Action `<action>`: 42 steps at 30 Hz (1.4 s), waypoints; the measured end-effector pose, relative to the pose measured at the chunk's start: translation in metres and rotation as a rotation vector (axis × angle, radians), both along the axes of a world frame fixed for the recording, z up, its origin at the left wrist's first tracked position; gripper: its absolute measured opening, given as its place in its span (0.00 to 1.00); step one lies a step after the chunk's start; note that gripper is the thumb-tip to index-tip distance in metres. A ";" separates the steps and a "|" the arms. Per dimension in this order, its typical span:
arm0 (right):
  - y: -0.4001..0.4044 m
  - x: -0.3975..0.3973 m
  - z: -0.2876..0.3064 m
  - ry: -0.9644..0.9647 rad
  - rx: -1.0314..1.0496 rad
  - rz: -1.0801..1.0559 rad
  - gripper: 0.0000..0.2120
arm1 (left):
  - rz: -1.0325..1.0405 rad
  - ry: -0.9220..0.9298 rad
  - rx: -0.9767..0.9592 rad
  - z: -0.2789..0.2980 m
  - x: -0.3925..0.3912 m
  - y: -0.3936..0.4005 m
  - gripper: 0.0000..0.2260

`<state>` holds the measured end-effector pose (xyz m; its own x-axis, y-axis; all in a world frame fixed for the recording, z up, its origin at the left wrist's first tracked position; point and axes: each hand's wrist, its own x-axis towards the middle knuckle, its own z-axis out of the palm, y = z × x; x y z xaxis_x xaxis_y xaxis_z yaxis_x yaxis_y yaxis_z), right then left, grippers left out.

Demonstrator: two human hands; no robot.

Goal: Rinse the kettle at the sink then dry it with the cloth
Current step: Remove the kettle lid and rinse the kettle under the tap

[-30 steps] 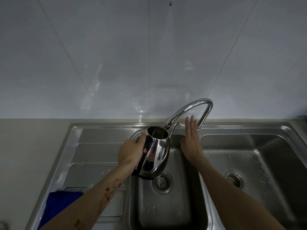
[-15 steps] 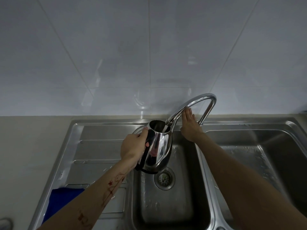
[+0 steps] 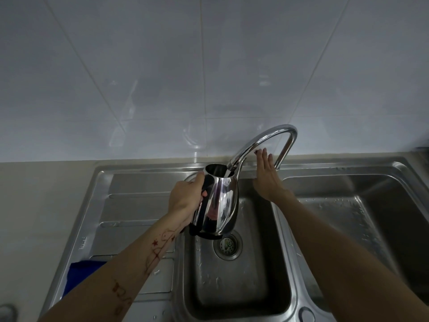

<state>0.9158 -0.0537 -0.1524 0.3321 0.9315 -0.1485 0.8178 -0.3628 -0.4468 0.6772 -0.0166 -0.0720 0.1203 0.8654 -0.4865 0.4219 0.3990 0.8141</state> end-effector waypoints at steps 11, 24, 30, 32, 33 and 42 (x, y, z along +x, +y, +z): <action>0.000 -0.007 0.004 0.027 -0.011 -0.011 0.42 | 0.059 0.014 -0.048 0.002 0.001 0.008 0.23; 0.003 -0.012 0.015 0.077 -0.013 -0.049 0.42 | 0.044 -0.068 0.022 0.012 -0.027 -0.007 0.25; 0.001 -0.012 0.016 0.077 -0.018 -0.056 0.41 | 0.072 -0.097 0.044 0.011 -0.034 -0.013 0.24; 0.001 -0.014 0.016 0.072 -0.023 -0.054 0.40 | 0.061 -0.101 0.049 0.012 -0.035 -0.013 0.24; 0.001 -0.014 0.016 0.075 -0.023 -0.055 0.41 | 0.055 -0.103 0.051 0.012 -0.036 -0.013 0.24; 0.005 -0.013 0.013 0.095 -0.018 -0.068 0.41 | -0.016 -0.102 0.088 0.013 -0.038 -0.010 0.25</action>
<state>0.9024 -0.0485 -0.1391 0.3778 0.9043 -0.1988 0.7454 -0.4245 -0.5140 0.6393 -0.0262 -0.0588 0.1791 0.9017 -0.3934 0.3407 0.3183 0.8846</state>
